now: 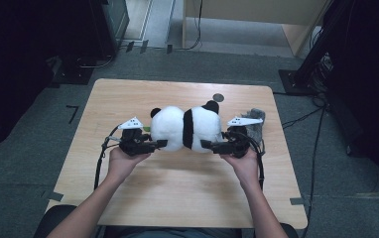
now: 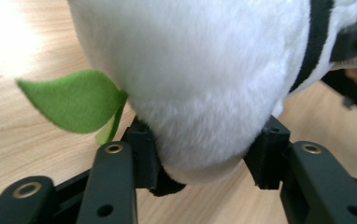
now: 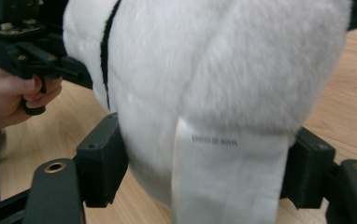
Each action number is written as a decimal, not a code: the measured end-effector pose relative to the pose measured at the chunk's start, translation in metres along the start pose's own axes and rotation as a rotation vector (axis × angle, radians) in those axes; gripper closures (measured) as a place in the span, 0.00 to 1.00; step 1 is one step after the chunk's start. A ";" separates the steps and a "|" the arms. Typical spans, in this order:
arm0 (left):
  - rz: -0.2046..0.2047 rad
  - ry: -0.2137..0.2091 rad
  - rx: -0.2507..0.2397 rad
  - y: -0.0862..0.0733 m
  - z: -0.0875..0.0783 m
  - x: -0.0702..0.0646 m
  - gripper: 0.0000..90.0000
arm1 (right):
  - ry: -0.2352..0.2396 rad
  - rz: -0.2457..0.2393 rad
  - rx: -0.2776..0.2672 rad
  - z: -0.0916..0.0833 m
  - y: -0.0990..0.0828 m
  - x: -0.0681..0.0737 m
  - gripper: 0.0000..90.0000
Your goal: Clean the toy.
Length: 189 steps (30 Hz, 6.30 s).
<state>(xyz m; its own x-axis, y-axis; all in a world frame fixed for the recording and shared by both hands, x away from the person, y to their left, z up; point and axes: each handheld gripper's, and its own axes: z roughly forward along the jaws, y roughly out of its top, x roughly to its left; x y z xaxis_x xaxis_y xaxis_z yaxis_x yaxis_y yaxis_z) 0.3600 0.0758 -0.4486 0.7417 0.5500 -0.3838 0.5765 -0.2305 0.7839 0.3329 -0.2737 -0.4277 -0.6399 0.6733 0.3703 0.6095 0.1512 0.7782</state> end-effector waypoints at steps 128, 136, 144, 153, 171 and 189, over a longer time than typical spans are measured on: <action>0.109 0.155 0.000 0.014 0.025 0.043 0.13 | -0.545 0.194 -0.003 -0.034 -0.049 -0.175 0.43; 0.052 0.120 0.030 0.007 0.027 0.048 0.17 | -0.475 0.245 -0.007 -0.034 -0.050 -0.176 0.67; 0.018 0.102 0.024 0.006 0.024 0.047 0.32 | -0.503 0.225 0.029 -0.034 -0.039 -0.166 0.85; 0.012 0.106 0.014 0.006 0.022 0.045 0.37 | -0.517 0.238 0.018 -0.048 -0.025 -0.148 0.86; 0.020 0.135 0.016 0.006 0.022 0.040 0.37 | -0.468 0.032 0.078 -0.032 0.040 -0.085 0.85; 0.055 0.168 0.018 0.006 0.021 0.035 0.36 | -0.370 -0.099 0.133 0.001 0.123 -0.031 0.85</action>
<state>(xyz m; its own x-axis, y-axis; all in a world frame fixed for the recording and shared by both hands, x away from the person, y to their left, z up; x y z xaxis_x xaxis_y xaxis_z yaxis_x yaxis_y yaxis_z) 0.3971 0.0767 -0.4676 0.7056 0.6622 -0.2521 0.5434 -0.2774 0.7923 0.4284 -0.2749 -0.3439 -0.5015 0.8623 0.0705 0.6243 0.3043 0.7195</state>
